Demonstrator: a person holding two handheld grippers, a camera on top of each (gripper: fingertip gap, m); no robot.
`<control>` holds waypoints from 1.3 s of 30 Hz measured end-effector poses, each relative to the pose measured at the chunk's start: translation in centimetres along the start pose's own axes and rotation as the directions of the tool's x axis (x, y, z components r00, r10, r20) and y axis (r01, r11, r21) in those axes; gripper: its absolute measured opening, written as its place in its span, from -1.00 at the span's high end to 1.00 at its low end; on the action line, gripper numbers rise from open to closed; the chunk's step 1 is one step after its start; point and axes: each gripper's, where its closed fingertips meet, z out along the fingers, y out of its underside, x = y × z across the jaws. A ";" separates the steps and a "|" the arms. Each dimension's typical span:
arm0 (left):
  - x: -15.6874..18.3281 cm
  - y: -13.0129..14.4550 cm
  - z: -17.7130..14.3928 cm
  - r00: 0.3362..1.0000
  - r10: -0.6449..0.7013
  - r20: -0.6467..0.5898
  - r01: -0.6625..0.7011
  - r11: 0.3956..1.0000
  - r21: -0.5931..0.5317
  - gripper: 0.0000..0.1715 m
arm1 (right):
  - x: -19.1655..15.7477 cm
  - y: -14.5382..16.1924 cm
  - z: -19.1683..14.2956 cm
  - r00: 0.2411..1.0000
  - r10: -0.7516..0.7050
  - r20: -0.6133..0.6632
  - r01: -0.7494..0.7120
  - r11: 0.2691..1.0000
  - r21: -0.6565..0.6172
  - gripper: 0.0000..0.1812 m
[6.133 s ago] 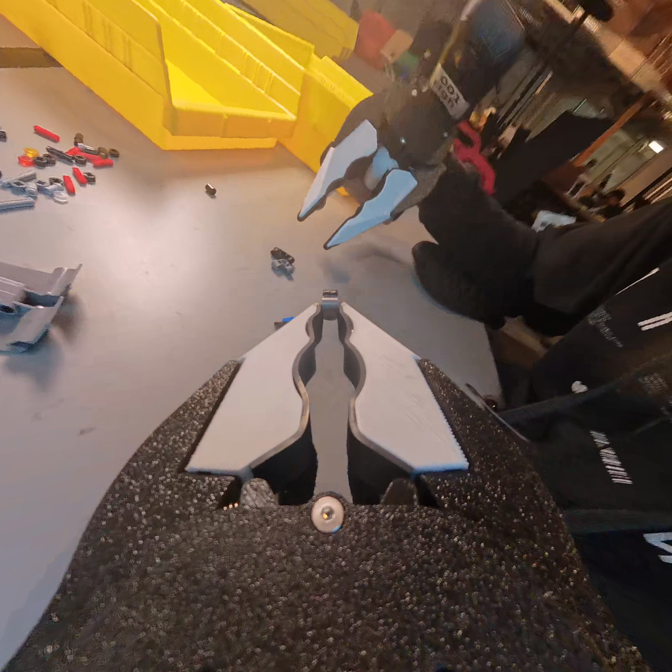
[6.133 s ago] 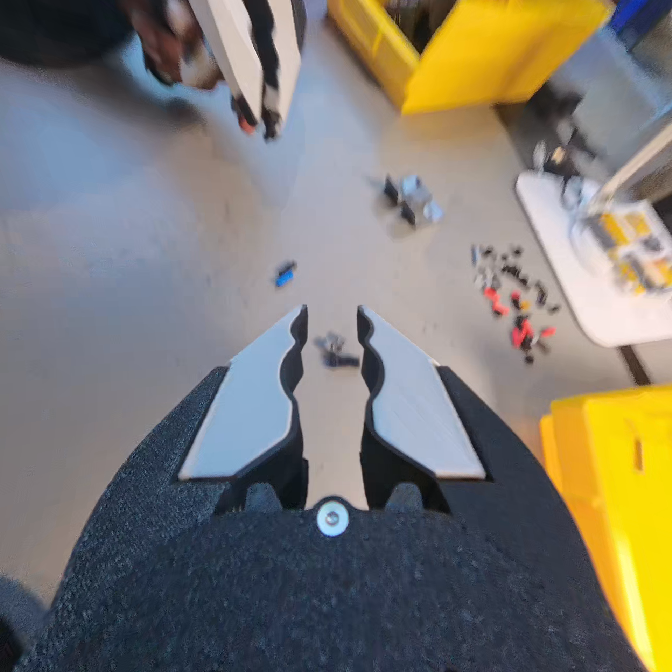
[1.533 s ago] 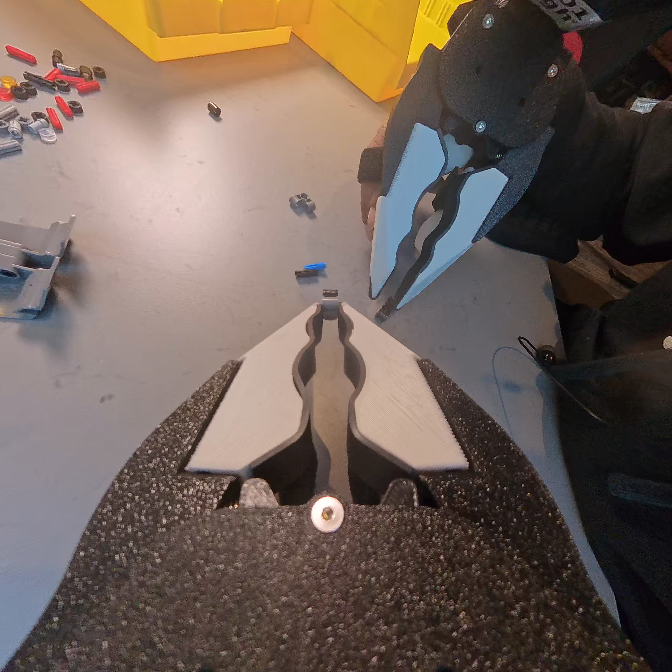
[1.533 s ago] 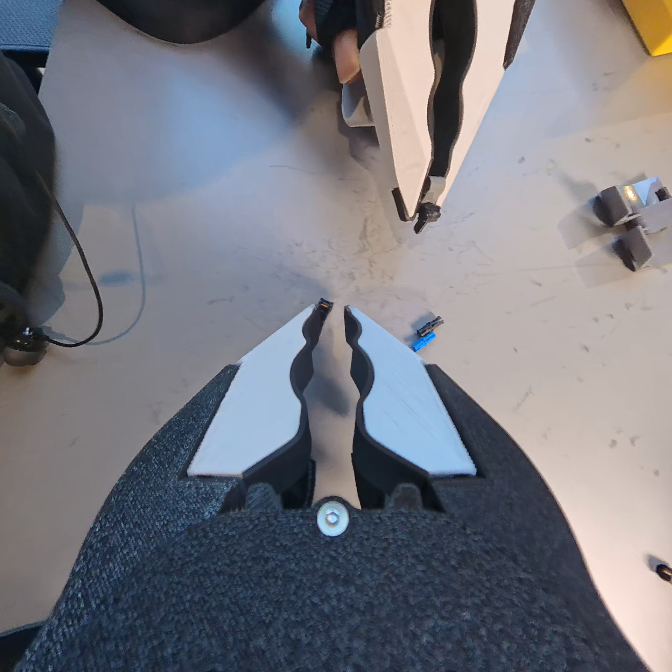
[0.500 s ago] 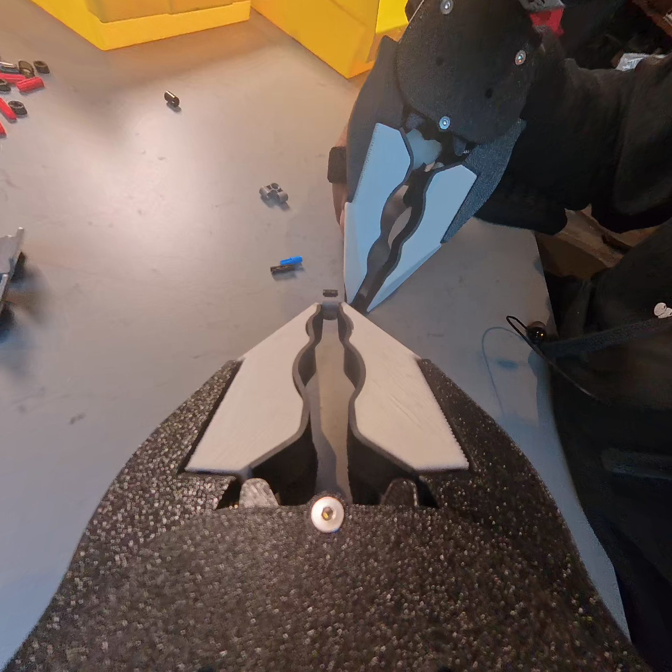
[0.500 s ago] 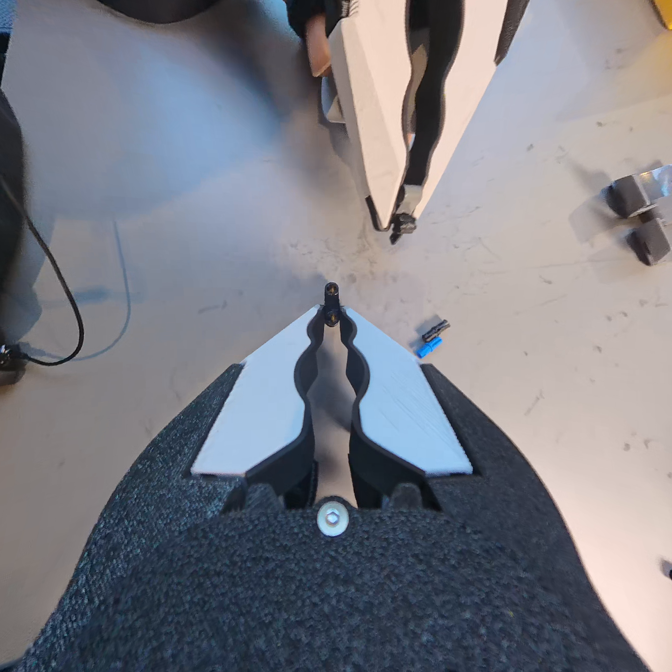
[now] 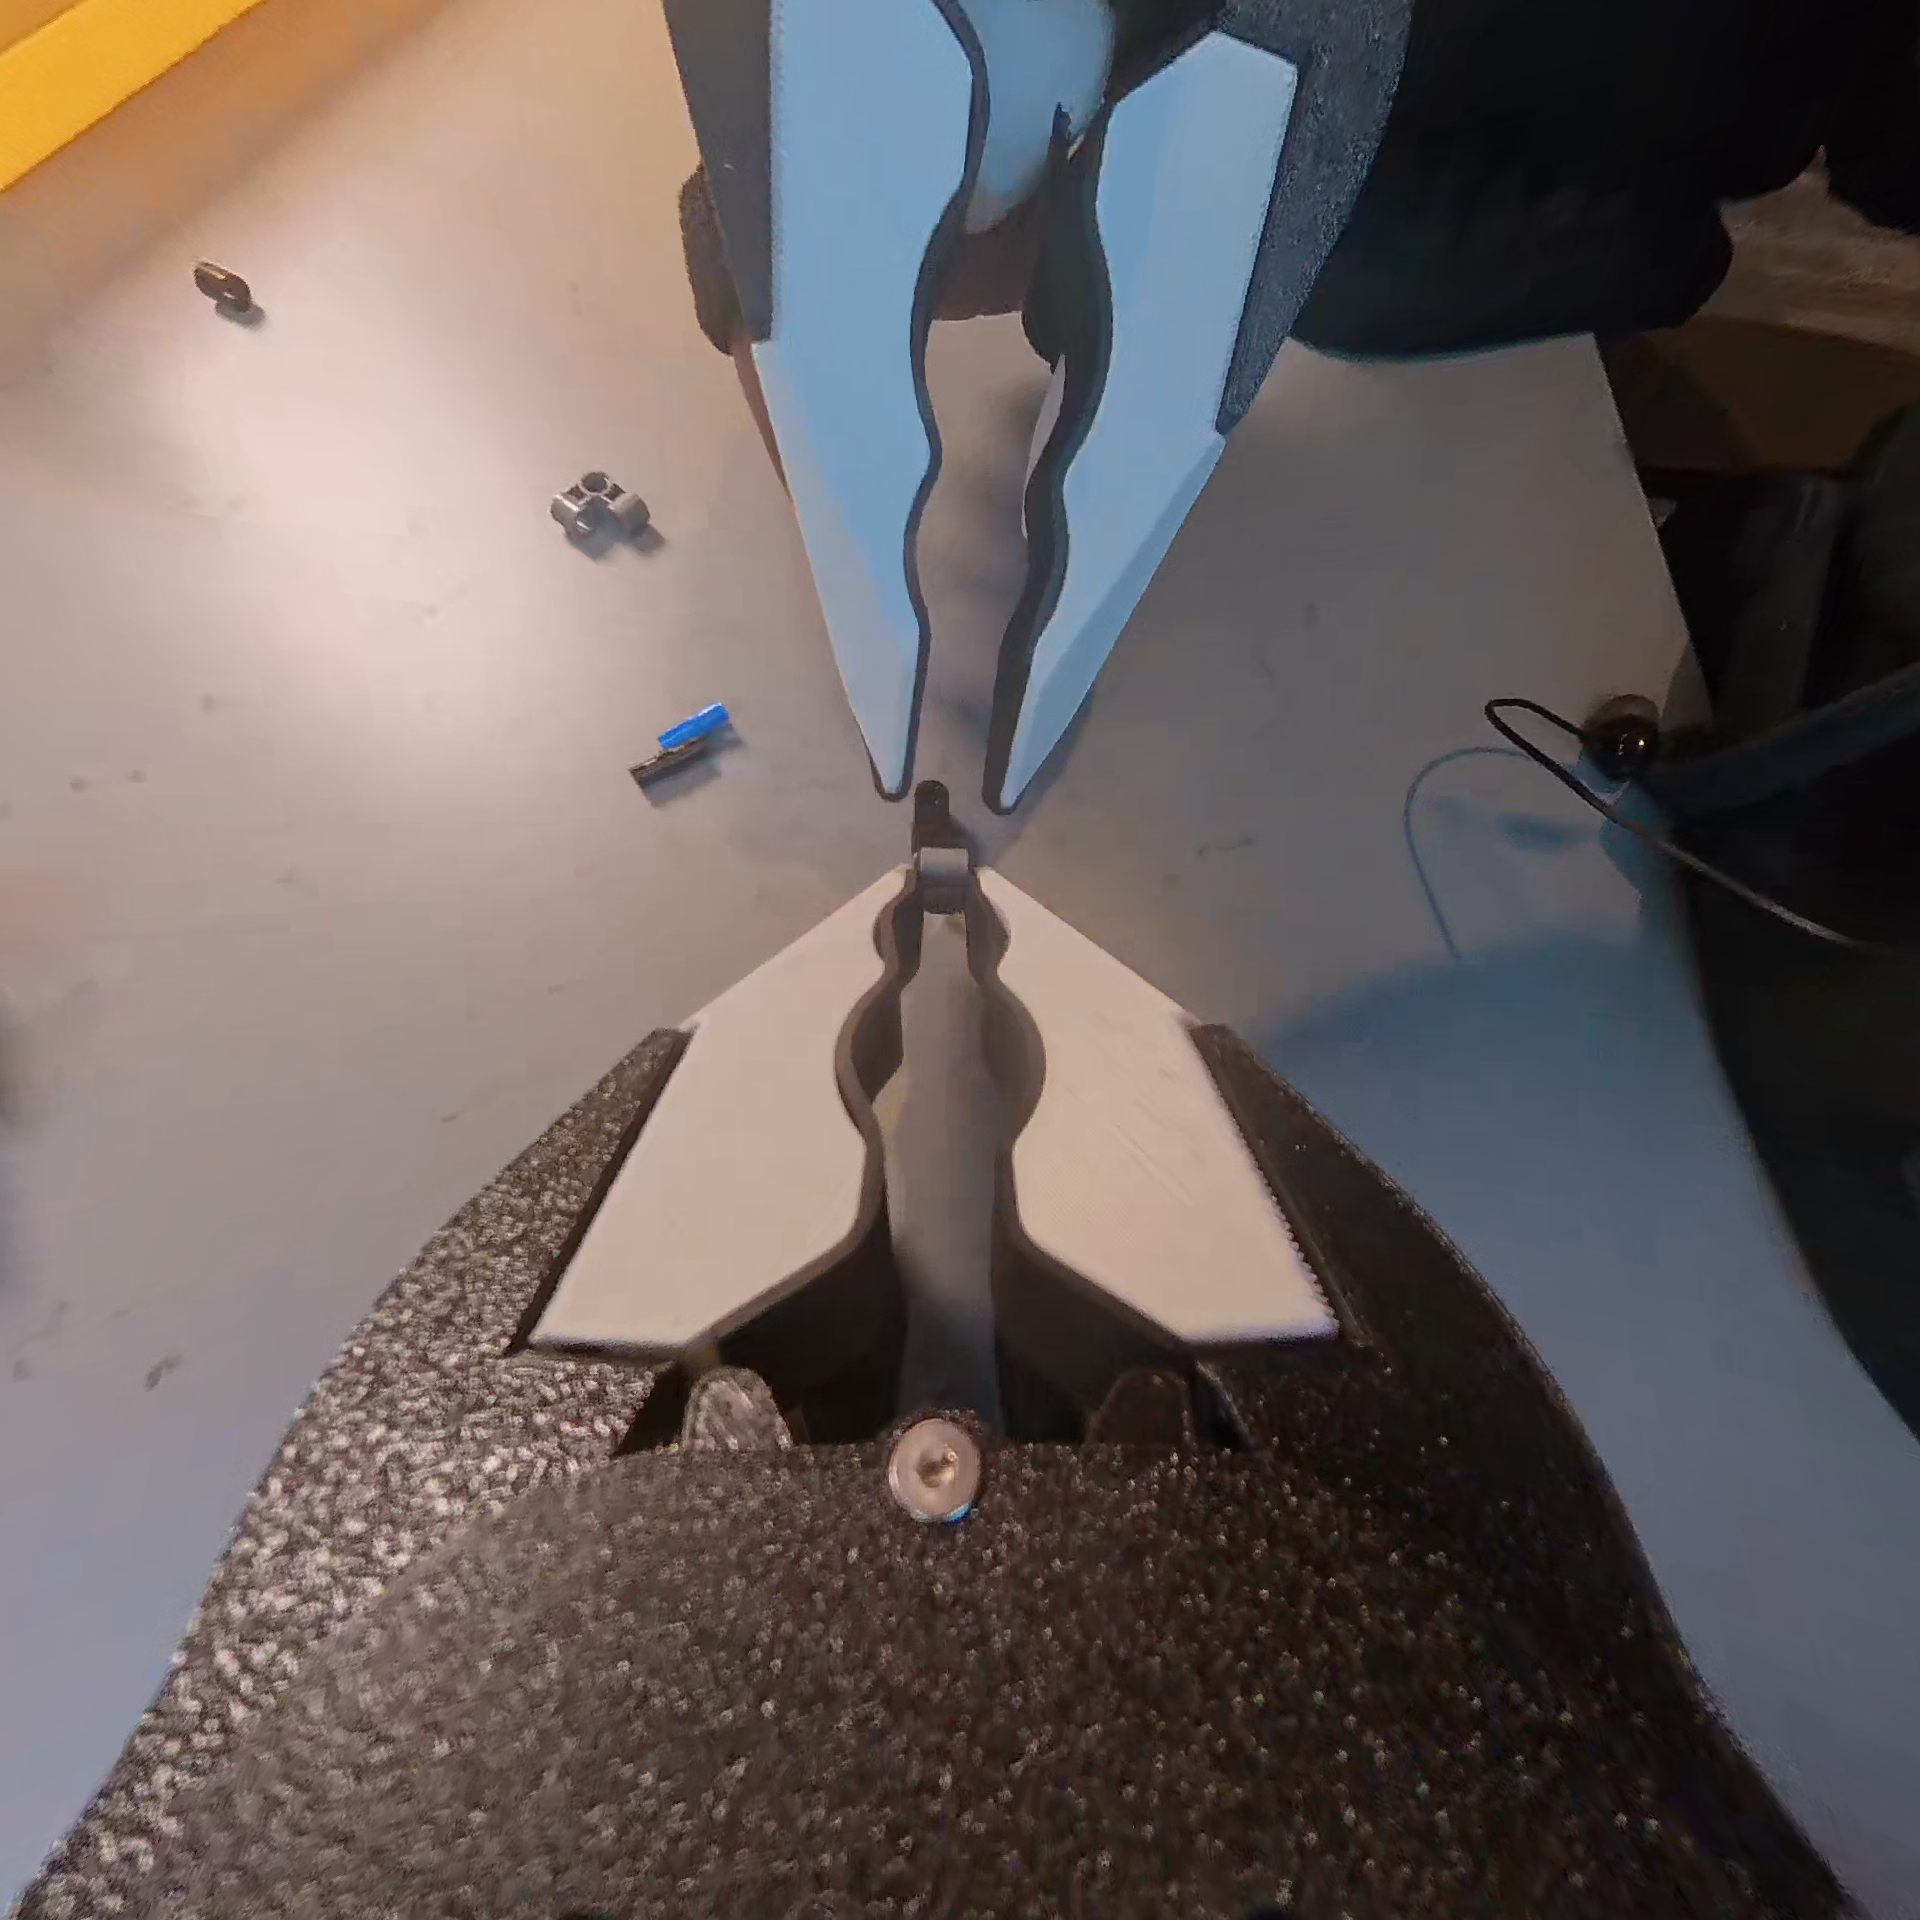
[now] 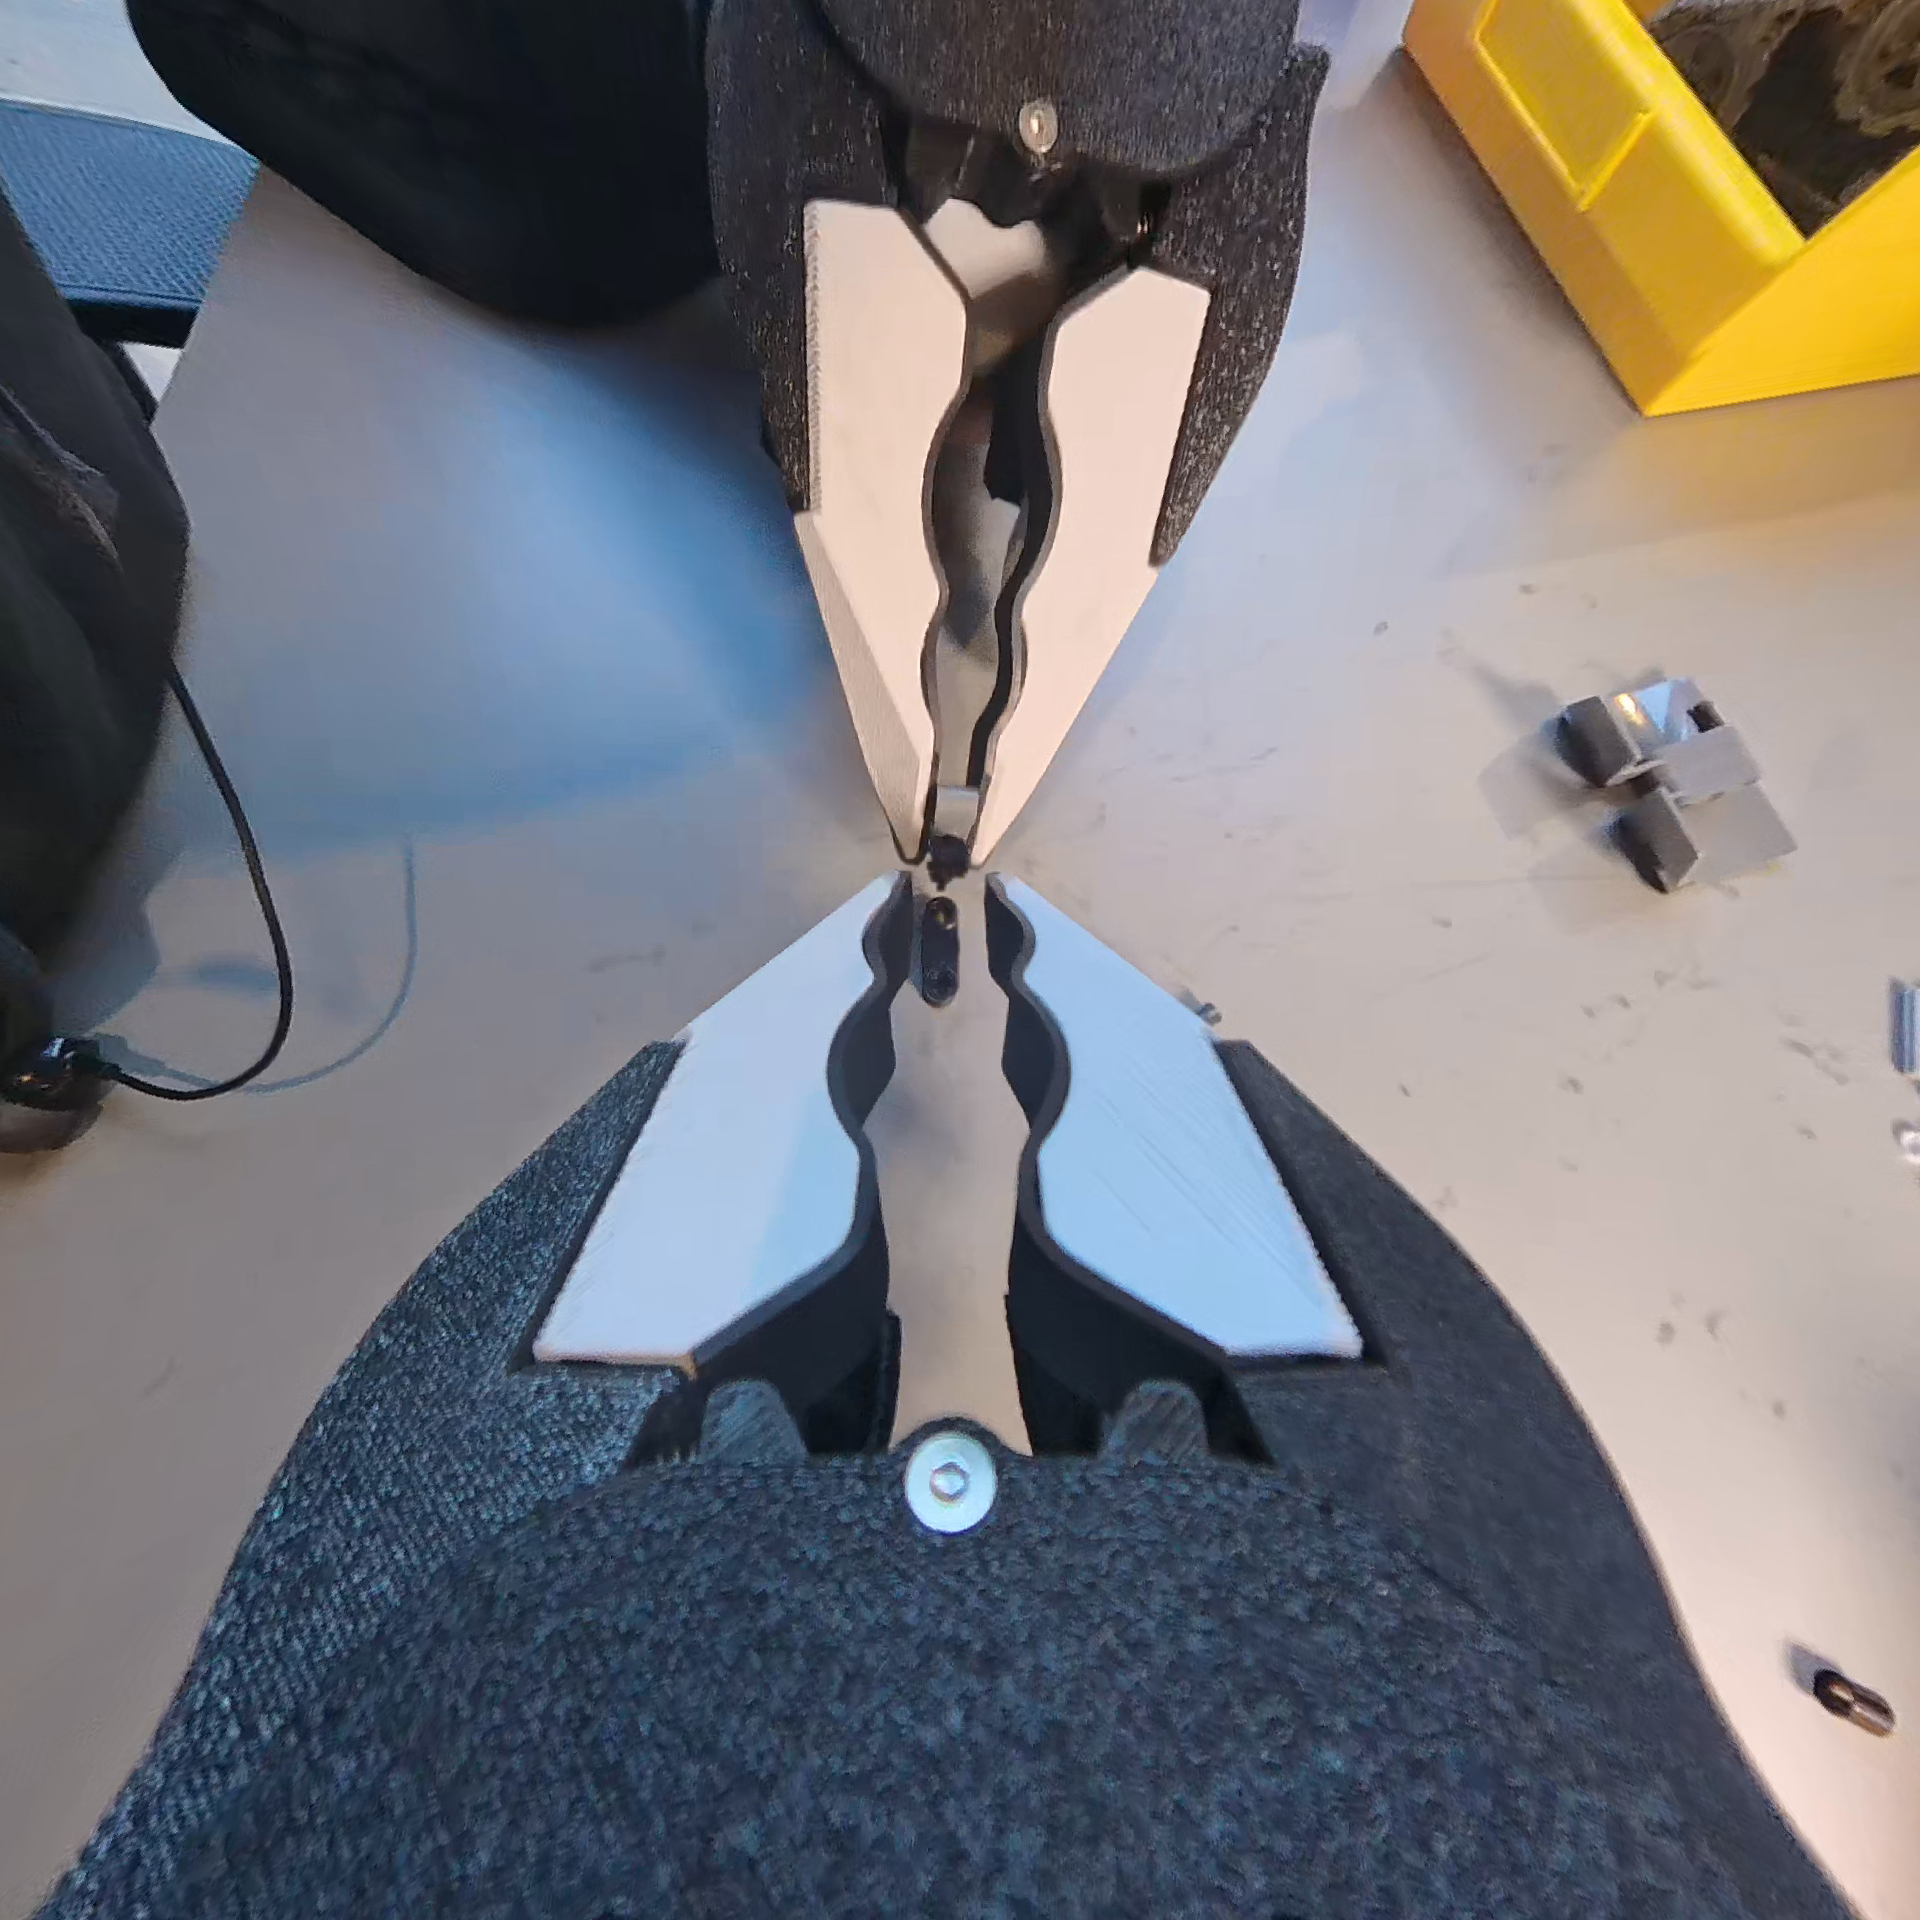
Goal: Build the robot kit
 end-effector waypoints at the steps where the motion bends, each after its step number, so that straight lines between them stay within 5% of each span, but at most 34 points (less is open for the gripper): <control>1: 0.1 0.0 0.1 1.000 0.008 0.001 -0.008 1.000 -0.005 0.93 | -0.1 0.0 0.1 1.000 -0.003 0.000 0.003 1.000 0.000 0.85; 39: -0.3 -0.9 -0.4 0.999 0.012 0.033 -0.013 0.999 0.040 0.92 | 0.1 0.4 0.3 0.998 0.051 0.042 -0.052 0.998 0.022 0.92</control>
